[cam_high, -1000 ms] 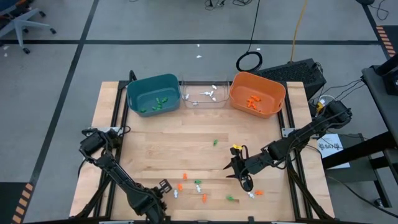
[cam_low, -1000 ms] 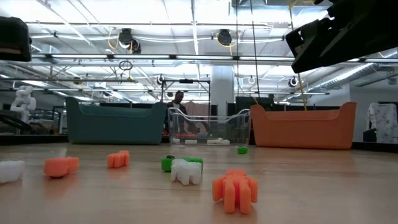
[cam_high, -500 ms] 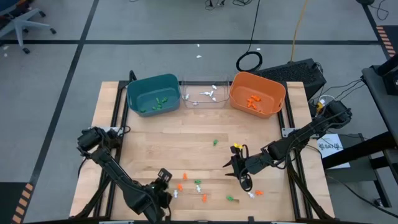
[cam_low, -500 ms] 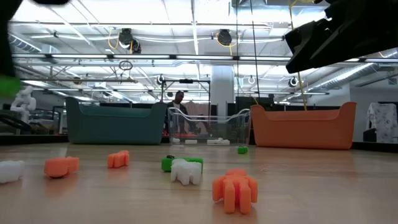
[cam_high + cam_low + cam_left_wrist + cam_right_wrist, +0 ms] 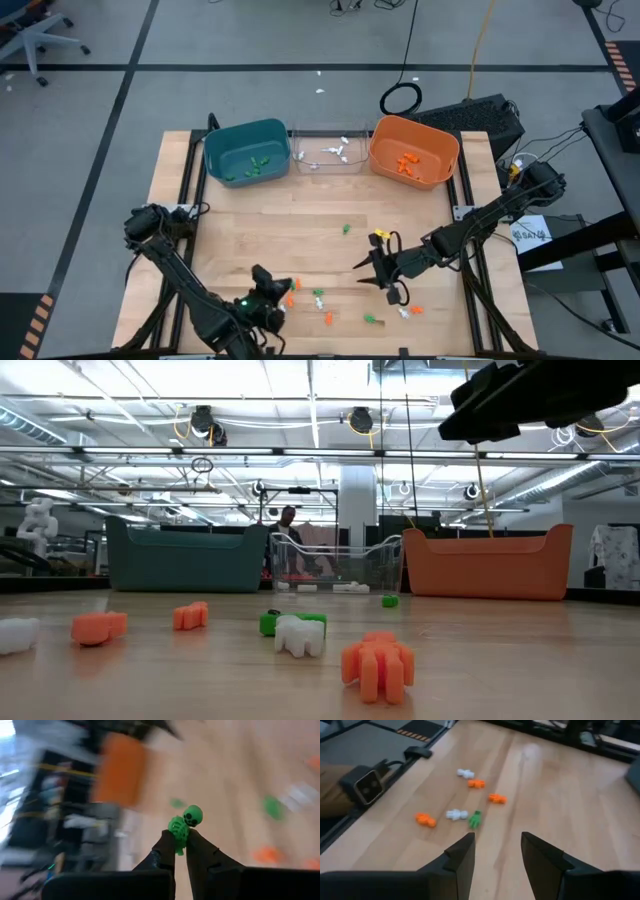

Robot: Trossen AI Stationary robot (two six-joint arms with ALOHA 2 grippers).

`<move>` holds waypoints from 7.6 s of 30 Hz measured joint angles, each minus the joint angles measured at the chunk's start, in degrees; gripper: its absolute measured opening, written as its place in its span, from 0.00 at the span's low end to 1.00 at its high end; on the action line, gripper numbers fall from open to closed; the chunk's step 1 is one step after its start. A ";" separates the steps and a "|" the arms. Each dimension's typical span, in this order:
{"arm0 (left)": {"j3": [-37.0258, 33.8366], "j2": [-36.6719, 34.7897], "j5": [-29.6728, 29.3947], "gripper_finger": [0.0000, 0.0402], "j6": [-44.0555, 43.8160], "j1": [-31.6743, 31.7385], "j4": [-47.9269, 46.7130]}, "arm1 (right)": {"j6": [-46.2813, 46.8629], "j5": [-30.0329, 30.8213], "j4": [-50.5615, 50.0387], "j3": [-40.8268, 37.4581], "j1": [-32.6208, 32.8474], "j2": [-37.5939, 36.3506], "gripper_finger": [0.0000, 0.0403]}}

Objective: Sort Halloween decoration
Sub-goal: Put the green skeleton toy into the blue bin, then put the orange skeleton toy into the orange bin

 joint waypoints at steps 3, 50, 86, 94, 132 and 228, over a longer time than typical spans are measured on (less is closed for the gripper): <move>0.01 0.00 -10.84 0.04 -8.42 0.54 0.04 | 0.62 2.47 0.51 0.00 0.00 0.00 0.36; 0.06 0.00 -21.39 0.04 -15.48 4.60 4.76 | 0.10 9.84 12.37 -0.02 0.98 8.33 0.36; -26.39 -19.12 -14.30 0.04 -39.97 38.46 -22.98 | 0.26 9.80 10.63 -0.07 0.98 8.31 0.36; -35.29 -21.69 2.12 0.04 -34.73 41.39 -5.16 | 0.15 9.80 10.65 -0.07 0.98 8.31 0.36; -47.18 -36.89 20.89 0.09 -9.41 62.45 24.59 | 1.54 9.78 10.23 -0.04 0.98 8.31 0.36; -47.09 -37.70 9.96 0.45 -8.01 13.00 51.14 | 60.99 -11.50 -60.49 22.93 25.55 24.34 0.41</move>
